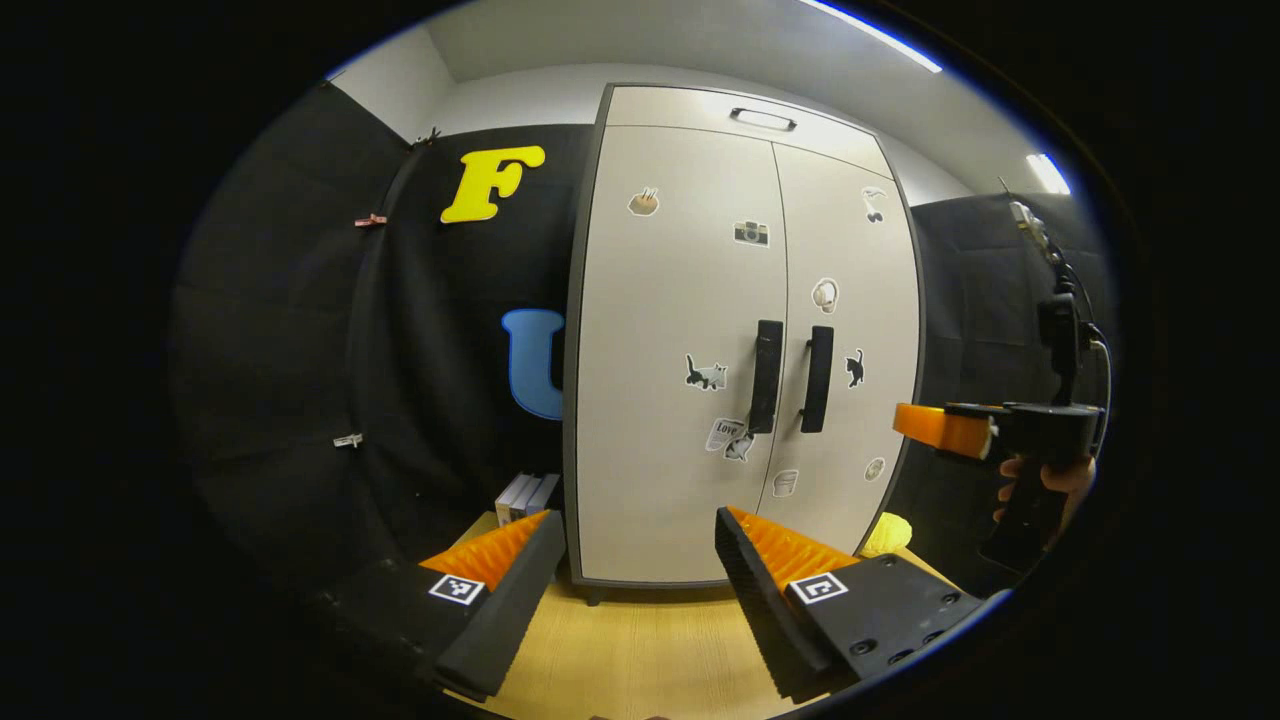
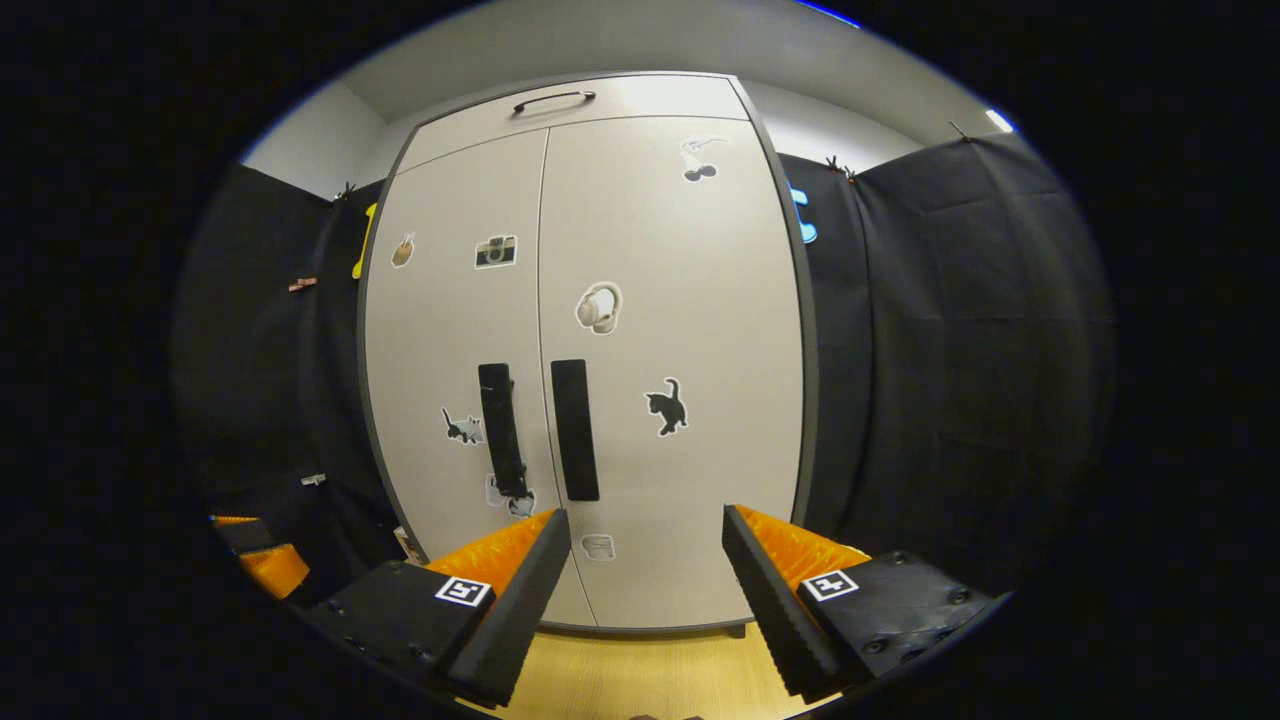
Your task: Open the right door of the double-door shoe cabinet with the right hand, and open the left door with the left hand.
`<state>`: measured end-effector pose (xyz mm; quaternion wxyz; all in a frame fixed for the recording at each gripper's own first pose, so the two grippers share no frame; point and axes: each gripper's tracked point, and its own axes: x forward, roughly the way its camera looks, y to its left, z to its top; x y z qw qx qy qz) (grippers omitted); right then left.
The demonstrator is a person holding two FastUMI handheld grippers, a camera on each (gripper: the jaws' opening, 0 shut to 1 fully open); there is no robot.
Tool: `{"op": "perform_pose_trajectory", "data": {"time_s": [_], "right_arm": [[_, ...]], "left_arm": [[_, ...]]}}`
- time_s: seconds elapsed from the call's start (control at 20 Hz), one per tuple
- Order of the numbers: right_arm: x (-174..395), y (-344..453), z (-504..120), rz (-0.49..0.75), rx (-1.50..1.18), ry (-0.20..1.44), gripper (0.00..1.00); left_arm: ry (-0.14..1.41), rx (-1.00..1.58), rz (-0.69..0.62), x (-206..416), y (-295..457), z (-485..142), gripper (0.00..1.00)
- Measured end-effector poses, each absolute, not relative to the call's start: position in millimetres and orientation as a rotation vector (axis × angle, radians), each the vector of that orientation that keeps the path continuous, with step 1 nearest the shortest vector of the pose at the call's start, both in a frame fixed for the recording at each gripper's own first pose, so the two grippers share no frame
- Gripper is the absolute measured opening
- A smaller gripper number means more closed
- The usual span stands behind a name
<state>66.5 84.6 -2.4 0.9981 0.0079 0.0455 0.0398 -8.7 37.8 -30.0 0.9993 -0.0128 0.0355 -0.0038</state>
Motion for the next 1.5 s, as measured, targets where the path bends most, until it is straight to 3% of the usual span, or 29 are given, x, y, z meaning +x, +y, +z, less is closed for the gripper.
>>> {"op": "perform_pose_trajectory", "data": {"time_s": [0.35, 0.85, 1.25, 1.4, 1.45, 1.5], "right_arm": [[126.3, 124.5, 6.0, 0.117, -0.017, 0.090, 0.97], [192.7, 131.5, 11.5, 0.069, 0.008, 0.078, 0.98], [201.0, 142.0, 4.8, 0.068, 0.040, 0.110, 0.65], [202.2, 145.2, 2.9, 0.055, 0.012, 0.117, 0.34], [201.5, 145.1, 2.6, 0.054, 0.022, 0.120, 0.38], [202.3, 145.0, 2.5, 0.055, 0.021, 0.126, 0.34]], "left_arm": [[0.060, -0.039, 0.024, -11.9, 60.6, -29.3, 0.95], [0.088, -0.019, 0.089, -8.5, 86.4, -38.5, 0.95], [0.078, -0.044, 0.105, -11.6, 91.2, -36.5, 0.95], [0.087, -0.076, 0.092, -15.7, 90.3, -41.4, 0.95], [0.087, -0.076, 0.091, -17.1, 91.3, -41.7, 0.95], [0.093, -0.069, 0.093, -20.2, 93.8, -43.8, 0.95]]}}
